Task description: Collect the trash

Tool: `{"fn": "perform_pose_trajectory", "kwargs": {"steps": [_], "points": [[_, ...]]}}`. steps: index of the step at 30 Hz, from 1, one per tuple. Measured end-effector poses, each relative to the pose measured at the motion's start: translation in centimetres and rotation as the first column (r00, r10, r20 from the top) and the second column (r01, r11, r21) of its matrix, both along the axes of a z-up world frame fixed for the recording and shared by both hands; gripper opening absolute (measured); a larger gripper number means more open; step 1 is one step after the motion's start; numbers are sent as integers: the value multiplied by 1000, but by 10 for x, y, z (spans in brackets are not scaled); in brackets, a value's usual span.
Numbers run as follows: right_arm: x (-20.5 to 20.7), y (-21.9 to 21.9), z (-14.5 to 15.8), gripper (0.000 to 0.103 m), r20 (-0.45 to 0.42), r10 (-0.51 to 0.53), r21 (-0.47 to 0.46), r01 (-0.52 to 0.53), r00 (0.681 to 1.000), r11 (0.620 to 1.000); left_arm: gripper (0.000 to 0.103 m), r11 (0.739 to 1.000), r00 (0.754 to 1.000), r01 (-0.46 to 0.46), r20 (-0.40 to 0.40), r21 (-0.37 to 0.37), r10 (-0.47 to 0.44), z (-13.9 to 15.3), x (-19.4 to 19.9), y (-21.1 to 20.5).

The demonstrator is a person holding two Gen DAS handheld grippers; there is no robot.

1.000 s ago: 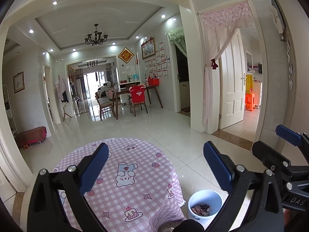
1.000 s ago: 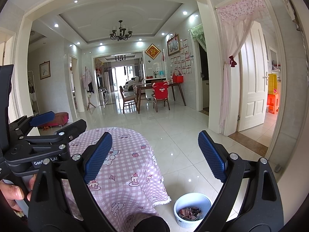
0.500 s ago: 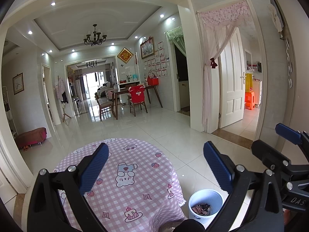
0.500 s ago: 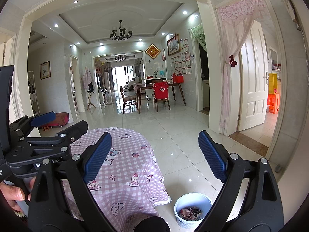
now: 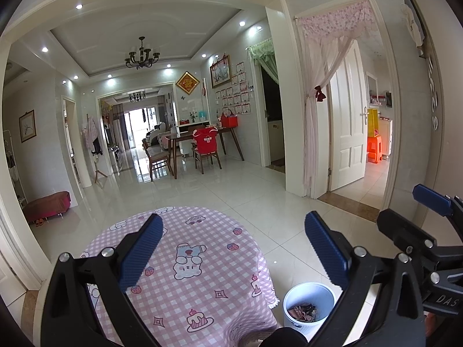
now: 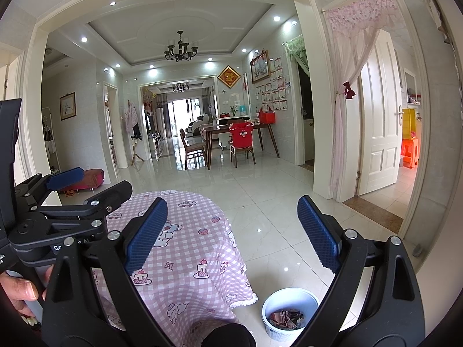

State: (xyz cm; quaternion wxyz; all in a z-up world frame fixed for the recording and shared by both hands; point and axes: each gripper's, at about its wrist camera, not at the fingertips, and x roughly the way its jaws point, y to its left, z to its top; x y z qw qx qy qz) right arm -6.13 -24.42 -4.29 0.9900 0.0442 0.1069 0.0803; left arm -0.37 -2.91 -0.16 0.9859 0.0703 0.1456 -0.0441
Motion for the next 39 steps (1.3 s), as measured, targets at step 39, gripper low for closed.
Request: {"fn": "perform_pose_trajectory", "kwargs": {"steps": [39], "points": [[2,12,-11,90,-10,6,11,-6,1000,1000,97,1000,1000,-8,-7,-7,8,-13,2,4]]}}
